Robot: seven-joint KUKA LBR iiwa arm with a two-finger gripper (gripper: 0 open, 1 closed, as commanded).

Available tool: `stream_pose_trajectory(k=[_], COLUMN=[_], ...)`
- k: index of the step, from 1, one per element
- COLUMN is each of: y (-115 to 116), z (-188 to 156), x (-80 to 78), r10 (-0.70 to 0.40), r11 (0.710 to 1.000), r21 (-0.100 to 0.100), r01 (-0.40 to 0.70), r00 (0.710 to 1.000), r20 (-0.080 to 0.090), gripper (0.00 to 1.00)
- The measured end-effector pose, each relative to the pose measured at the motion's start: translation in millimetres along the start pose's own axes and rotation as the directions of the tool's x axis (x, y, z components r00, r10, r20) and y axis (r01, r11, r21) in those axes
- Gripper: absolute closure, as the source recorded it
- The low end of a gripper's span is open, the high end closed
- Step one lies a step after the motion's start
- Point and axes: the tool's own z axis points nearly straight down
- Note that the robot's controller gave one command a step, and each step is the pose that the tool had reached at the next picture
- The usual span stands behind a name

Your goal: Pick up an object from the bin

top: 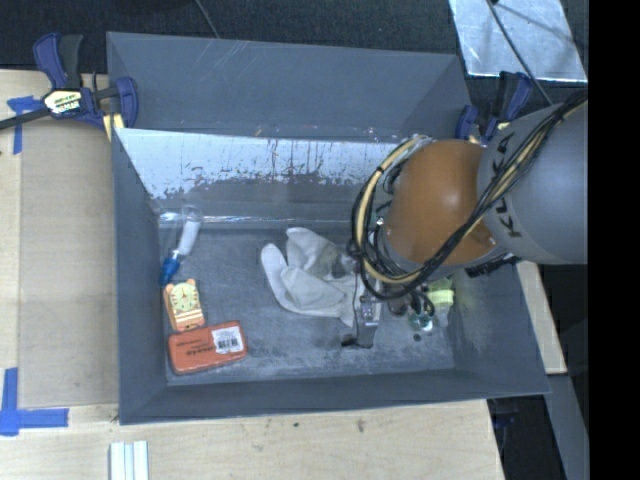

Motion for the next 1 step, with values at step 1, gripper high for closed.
stream_pose_trajectory(k=[1], y=[7.1], z=[37.0], x=[-9.3], r10=[0.019], r11=[1.000], r21=[0.000], r01=[-0.019], r00=[1.000], r20=[-0.002], gripper=[1.00])
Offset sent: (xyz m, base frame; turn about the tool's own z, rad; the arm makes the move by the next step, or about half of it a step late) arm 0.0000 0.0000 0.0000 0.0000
